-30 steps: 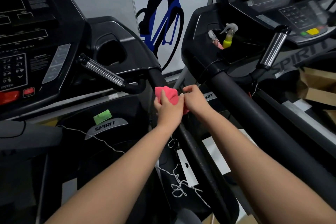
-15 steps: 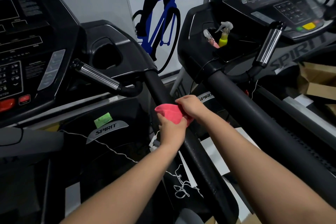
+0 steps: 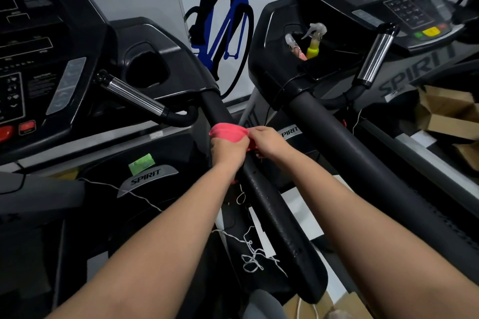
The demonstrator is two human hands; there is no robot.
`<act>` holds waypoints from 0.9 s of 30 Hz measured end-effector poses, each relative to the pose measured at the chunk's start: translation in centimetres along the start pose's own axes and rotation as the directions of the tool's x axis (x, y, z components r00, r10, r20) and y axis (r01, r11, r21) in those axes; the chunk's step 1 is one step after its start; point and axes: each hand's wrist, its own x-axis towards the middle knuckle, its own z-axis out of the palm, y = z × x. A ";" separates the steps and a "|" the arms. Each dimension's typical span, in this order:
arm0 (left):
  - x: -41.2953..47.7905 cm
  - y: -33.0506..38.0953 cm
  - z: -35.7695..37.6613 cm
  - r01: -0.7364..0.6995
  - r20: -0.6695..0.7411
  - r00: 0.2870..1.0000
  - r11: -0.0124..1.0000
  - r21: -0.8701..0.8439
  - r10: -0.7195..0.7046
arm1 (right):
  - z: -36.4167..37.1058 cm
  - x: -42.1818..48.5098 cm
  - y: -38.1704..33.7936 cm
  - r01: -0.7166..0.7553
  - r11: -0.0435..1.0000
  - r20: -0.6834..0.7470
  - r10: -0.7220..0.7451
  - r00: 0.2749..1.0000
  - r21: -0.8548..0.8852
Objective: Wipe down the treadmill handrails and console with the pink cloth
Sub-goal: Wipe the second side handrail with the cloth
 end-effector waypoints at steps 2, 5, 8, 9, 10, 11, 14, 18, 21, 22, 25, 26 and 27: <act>-2.2 -0.3 -0.1 0.010 0.036 0.999 1.000 -0.010 -0.010 | 0.0 -0.2 -0.1 0.008 0.998 -0.029 -0.010 1.000 -0.058; -4.6 -0.8 -0.4 0.012 0.100 0.995 1.000 0.011 -0.013 | -0.2 -0.3 -0.3 0.029 0.976 -0.065 -0.044 0.997 -0.216; -5.2 -0.2 -0.9 0.002 0.131 0.991 1.000 0.013 -0.004 | -0.4 -0.3 -0.3 0.034 0.965 -0.062 -0.052 0.997 -0.259; -4.8 0.1 -0.9 0.007 0.145 0.989 1.000 0.013 -0.008 | -0.4 -0.3 -0.2 0.035 0.965 -0.058 -0.051 0.997 -0.258; -4.4 0.4 -1.0 -0.002 0.161 0.987 1.000 0.016 -0.001 | -0.4 -0.3 -0.2 0.036 0.969 -0.054 -0.050 0.997 -0.245; -3.5 0.6 -0.9 -0.010 0.155 0.988 0.999 0.041 0.003 | -0.3 -0.4 0.0 0.035 0.975 -0.048 -0.047 0.998 -0.217; 1.4 -0.2 0.1 -0.041 0.109 0.994 0.990 0.134 0.026 | -0.5 -0.6 0.5 0.029 0.996 -0.020 -0.031 0.999 -0.089; 4.7 0.6 0.0 -0.029 0.041 0.999 0.971 0.238 0.020 | -1.4 -0.7 1.1 0.049 0.985 0.014 -0.048 0.999 -0.165; -0.3 3.2 -1.6 -0.055 0.013 0.999 0.980 0.189 0.053 | -3.4 -0.7 1.3 0.026 0.823 -0.194 -0.164 0.967 -0.567; -1.6 3.4 -1.8 -0.055 0.019 0.998 0.983 0.174 0.052 | -4.4 -0.9 1.3 -0.008 0.738 -0.270 -0.237 0.933 -0.675; -3.8 2.3 -1.9 -0.023 0.030 0.999 0.994 0.103 0.020 | -7.7 -0.8 1.6 -0.144 0.535 -0.375 -0.352 0.858 -0.832; -4.4 1.8 -1.8 -0.020 0.030 0.999 0.997 0.075 0.018 | -8.5 -0.5 2.0 -0.182 0.505 -0.389 -0.343 0.855 -0.844; -5.3 1.3 -1.7 -0.012 0.042 0.999 0.999 0.047 0.010 | -9.1 -0.2 2.5 -0.205 0.485 -0.389 -0.318 0.864 -0.850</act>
